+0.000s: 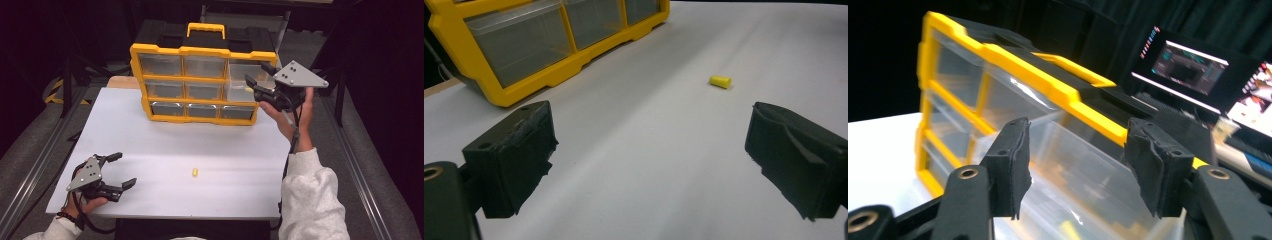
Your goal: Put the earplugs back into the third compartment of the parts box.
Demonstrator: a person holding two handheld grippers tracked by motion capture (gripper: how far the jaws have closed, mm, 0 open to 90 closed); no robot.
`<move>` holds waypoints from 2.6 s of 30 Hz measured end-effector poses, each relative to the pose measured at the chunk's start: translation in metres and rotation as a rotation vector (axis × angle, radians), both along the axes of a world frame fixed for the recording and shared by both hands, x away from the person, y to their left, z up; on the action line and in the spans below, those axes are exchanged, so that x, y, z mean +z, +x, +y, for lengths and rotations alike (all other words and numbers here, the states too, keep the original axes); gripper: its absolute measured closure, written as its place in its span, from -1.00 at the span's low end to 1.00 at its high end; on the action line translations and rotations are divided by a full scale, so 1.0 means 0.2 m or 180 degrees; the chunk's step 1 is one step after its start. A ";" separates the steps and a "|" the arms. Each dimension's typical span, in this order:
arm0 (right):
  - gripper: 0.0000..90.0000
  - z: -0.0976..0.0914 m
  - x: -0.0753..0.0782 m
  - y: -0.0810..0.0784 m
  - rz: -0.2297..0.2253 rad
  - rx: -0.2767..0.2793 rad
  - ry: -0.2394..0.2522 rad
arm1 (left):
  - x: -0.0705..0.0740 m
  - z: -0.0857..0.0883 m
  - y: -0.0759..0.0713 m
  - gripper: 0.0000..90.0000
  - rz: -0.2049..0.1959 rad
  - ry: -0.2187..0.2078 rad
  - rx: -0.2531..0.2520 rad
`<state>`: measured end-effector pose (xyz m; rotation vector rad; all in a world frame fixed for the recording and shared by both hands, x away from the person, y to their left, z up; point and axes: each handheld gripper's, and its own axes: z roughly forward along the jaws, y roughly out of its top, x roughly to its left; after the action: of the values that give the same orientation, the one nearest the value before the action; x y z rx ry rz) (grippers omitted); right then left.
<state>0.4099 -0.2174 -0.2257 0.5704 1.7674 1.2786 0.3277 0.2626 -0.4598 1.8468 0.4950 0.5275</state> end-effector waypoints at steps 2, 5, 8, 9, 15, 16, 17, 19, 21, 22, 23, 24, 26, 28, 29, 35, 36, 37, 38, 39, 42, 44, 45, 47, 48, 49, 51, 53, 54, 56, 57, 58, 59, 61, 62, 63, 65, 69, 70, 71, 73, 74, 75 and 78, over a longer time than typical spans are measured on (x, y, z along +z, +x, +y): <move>-0.09 0.01 -0.01 -0.03 -0.0036 0.0035 -0.0042 | 0.00 0.00 0.00 -0.84 -0.0006 0.0004 0.0001; -0.15 0.03 -0.05 -0.09 -0.0079 0.0140 -0.0080 | 0.00 0.00 0.00 -0.84 -0.0005 0.0011 0.0001; -0.24 0.04 -0.09 -0.15 -0.0130 0.0234 -0.0096 | 0.00 0.00 0.00 -0.84 -0.0002 0.0004 0.0002; -0.26 0.05 -0.11 -0.17 -0.0134 0.0282 -0.0095 | 0.00 0.00 0.00 -0.84 -0.0002 0.0006 0.0004; -0.45 0.09 -0.25 -0.26 -0.0113 0.0449 -0.0113 | 0.00 0.00 0.00 -0.84 -0.0005 0.0006 0.0005; -0.45 0.10 -0.28 -0.27 -0.0094 0.0469 -0.0150 | 0.00 0.00 0.00 -0.84 -0.0004 0.0008 0.0007; -0.47 0.12 -0.31 -0.28 -0.0081 0.0473 -0.0192 | 0.00 0.00 0.00 -0.84 -0.0006 0.0009 0.0005; -0.49 0.14 -0.36 -0.28 -0.0035 0.0492 -0.0258 | 0.00 0.00 0.00 -0.84 -0.0005 0.0005 0.0010; -0.53 0.16 -0.42 -0.28 0.0012 0.0510 -0.0300 | 0.00 0.00 0.00 -0.84 -0.0002 0.0005 0.0010; -0.53 0.18 -0.45 -0.28 0.0054 0.0541 -0.0298 | 0.00 0.00 0.00 -0.84 0.0001 0.0006 0.0008; -0.55 0.18 -0.46 -0.28 0.0088 0.0563 -0.0299 | 0.00 0.00 0.00 -0.84 0.0002 0.0010 0.0007; -0.56 0.19 -0.49 -0.28 0.0125 0.0578 -0.0305 | 0.00 0.00 0.00 -0.84 0.0000 0.0014 0.0006; -0.59 0.21 -0.53 -0.27 0.0197 0.0588 -0.0356 | 0.00 0.00 0.00 -0.85 -0.0003 0.0021 0.0007; -0.59 0.22 -0.56 -0.27 0.0261 0.0624 -0.0384 | 0.00 0.00 0.00 -0.85 -0.0003 0.0021 -0.0002; -0.59 0.22 -0.58 -0.26 0.0297 0.0641 -0.0409 | 0.00 0.00 0.00 -0.85 -0.0003 0.0020 -0.0005; -0.61 0.26 -0.67 -0.24 0.0547 0.0843 -0.0516 | 0.00 0.00 -0.01 -0.85 -0.0027 0.0032 -0.0005; -0.62 0.27 -0.68 -0.24 0.0582 0.0868 -0.0516 | 0.00 0.00 -0.01 -0.85 -0.0026 0.0031 -0.0008; -0.63 0.28 -0.70 -0.23 0.0621 0.0896 -0.0522 | 0.01 0.00 -0.01 -0.85 -0.0026 0.0032 -0.0009; -0.63 0.28 -0.71 -0.23 0.0654 0.0909 -0.0543 | 0.01 0.00 -0.01 -0.85 -0.0024 0.0038 -0.0013; -0.63 0.29 -0.72 -0.22 0.0691 0.0922 -0.0552 | 0.01 0.00 -0.01 -0.86 -0.0032 0.0033 -0.0009; -0.64 0.32 -0.77 -0.20 0.0820 0.1012 -0.0550 | 0.01 0.00 -0.01 -0.86 -0.0038 0.0035 -0.0007; -0.64 0.33 -0.80 -0.19 0.0880 0.1043 -0.0594 | 0.01 0.00 -0.02 -0.86 -0.0043 0.0035 -0.0006; -0.64 0.35 -0.82 -0.19 0.0922 0.1069 -0.0612 | 0.01 0.00 -0.02 -0.87 -0.0047 0.0035 -0.0003; -0.64 0.37 -0.86 -0.18 0.0994 0.1107 -0.0658 | 0.01 0.00 -0.02 -0.87 -0.0048 0.0023 -0.0002; -0.64 0.38 -0.87 -0.18 0.1041 0.1128 -0.0671 | 0.01 0.00 -0.02 -0.87 -0.0050 0.0024 0.0001; -0.64 0.39 -0.90 -0.17 0.1095 0.1153 -0.0683 | 0.01 0.00 -0.02 -0.87 -0.0045 0.0038 -0.0003; -0.64 0.41 -0.93 -0.16 0.1163 0.1187 -0.0730 | 0.01 0.00 -0.02 -0.87 -0.0050 0.0043 -0.0008; -0.65 0.44 -0.97 -0.15 0.1267 0.1204 -0.0785 | 0.01 0.00 -0.02 -0.87 -0.0049 0.0042 -0.0008; -0.64 0.45 -0.99 -0.15 0.1302 0.1228 -0.0812 | 0.01 0.00 -0.02 -0.87 -0.0048 0.0037 -0.0009; -0.59 0.47 -1.02 -0.14 0.1384 0.1285 -0.0842 | 0.01 0.00 -0.02 -0.87 -0.0047 0.0034 -0.0008; -0.55 0.48 -1.04 -0.14 0.1413 0.1307 -0.0845 | 0.01 0.00 -0.01 -0.87 -0.0038 0.0049 -0.0014; -0.51 0.50 -1.06 -0.13 0.1449 0.1312 -0.0885 | 0.01 0.00 -0.01 -0.87 -0.0035 0.0055 -0.0022; -0.49 0.51 -1.07 -0.12 0.1476 0.1317 -0.0923 | 0.01 -0.01 -0.02 -0.87 -0.0034 0.0055 -0.0026; -0.41 0.52 -1.10 -0.11 0.1579 0.1383 -0.0932 | 0.01 -0.01 -0.02 -0.87 -0.0044 0.0061 -0.0017; -0.38 0.53 -1.12 -0.11 0.1623 0.1394 -0.0950 | 0.01 -0.01 -0.02 -0.87 -0.0042 0.0062 -0.0025; -0.33 0.53 -1.13 -0.10 0.1653 0.1407 -0.0965 | 0.01 0.00 -0.02 -0.87 -0.0037 0.0060 -0.0026; -0.23 0.55 -1.15 -0.09 0.1738 0.1466 -0.0990 | 0.01 0.00 -0.01 -0.87 -0.0027 0.0059 -0.0025; -0.04 0.57 -1.19 -0.08 0.1821 0.1448 -0.1125 | 0.01 -0.01 -0.02 -0.87 -0.0035 0.0061 -0.0033; -0.01 0.57 -1.19 -0.07 0.1856 0.1459 -0.1117 | 0.01 -0.01 -0.02 -0.87 -0.0037 0.0061 -0.0035; 0.01 0.57 -1.20 -0.07 0.1871 0.1466 -0.1131 | 0.01 0.00 -0.02 -0.87 -0.0035 0.0060 -0.0035; 0.08 0.57 -1.20 -0.07 0.1920 0.1507 -0.1098 | 0.01 0.00 -0.01 -0.87 -0.0026 0.0069 -0.0030; 0.14 0.57 -1.20 -0.07 0.1942 0.1521 -0.1088 | 0.01 0.00 -0.01 -0.86 -0.0025 0.0069 -0.0031; 0.20 0.56 -1.20 -0.06 0.1981 0.1557 -0.1071 | 0.01 0.00 -0.01 -0.87 -0.0030 0.0067 -0.0034; 0.25 0.56 -1.20 -0.06 0.2054 0.1583 -0.1038 | 0.01 0.00 -0.02 -0.86 -0.0060 0.0063 -0.0028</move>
<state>0.3987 -0.1063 -0.4663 0.3849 2.7245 1.1479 0.3241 0.2622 -0.4579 1.8604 0.4703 0.5450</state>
